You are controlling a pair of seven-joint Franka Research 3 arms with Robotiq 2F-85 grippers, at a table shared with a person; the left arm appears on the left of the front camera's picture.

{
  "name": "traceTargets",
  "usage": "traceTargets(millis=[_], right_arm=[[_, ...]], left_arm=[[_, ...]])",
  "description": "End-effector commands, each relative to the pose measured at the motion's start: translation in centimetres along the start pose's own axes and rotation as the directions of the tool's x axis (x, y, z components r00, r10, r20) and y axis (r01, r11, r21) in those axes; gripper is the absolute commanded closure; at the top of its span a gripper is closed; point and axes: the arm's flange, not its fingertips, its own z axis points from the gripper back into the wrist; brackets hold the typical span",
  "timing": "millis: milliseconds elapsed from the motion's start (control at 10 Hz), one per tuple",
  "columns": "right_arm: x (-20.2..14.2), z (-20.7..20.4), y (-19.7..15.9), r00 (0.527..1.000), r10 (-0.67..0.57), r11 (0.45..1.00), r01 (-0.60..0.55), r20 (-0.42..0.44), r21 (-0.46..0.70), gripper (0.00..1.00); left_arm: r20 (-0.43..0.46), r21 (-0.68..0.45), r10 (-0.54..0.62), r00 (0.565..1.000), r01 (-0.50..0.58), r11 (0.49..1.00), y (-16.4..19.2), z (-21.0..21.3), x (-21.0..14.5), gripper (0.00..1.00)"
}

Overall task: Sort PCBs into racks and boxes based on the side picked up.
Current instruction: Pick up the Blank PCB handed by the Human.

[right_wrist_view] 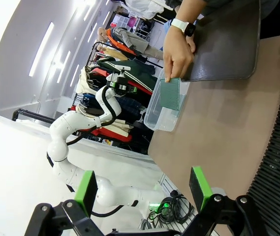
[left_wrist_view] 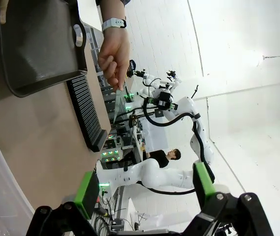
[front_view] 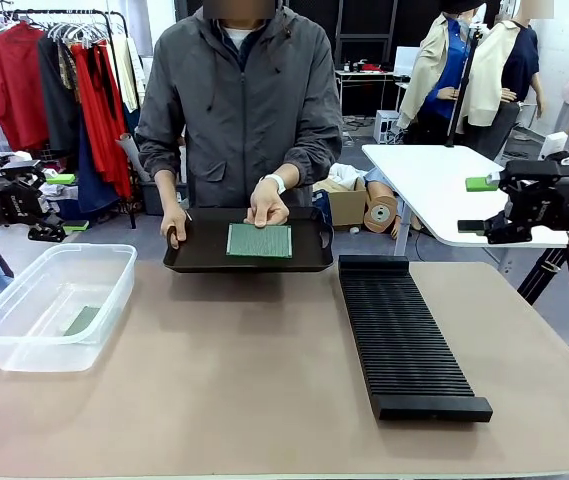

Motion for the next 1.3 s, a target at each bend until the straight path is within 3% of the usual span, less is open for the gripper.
traceTargets(millis=[0, 300, 600, 1200], right_arm=[[0.4, -1.7, -0.7, 0.998, 0.042, 0.999, -0.043, 0.036, 0.014, 0.0], [1.0, -4.1, -2.1, 0.998, 0.055, 0.998, -0.056, 0.014, 0.013, 0.0], [1.7, -7.4, -5.5, 0.997, 0.074, 0.995, -0.073, -0.009, 0.065, 0.0], [3.2, -14.4, -8.1, 0.993, 0.095, 0.984, -0.083, -0.072, 0.156, 0.0]], left_arm=[[-0.003, 0.014, -0.001, 1.0, 0.001, 1.0, -0.5, 0.0, -0.2, 0.0], [-0.003, 0.014, -0.001, 1.0, 0.001, 1.0, -0.5, 0.0, -0.2, 0.0], [-0.003, 0.014, -0.001, 1.0, 0.001, 1.0, -0.5, 0.0, -0.2, 0.0], [-0.003, 0.014, -0.001, 1.0, 0.001, 1.0, -0.5, 0.0, -0.2, 0.0]])
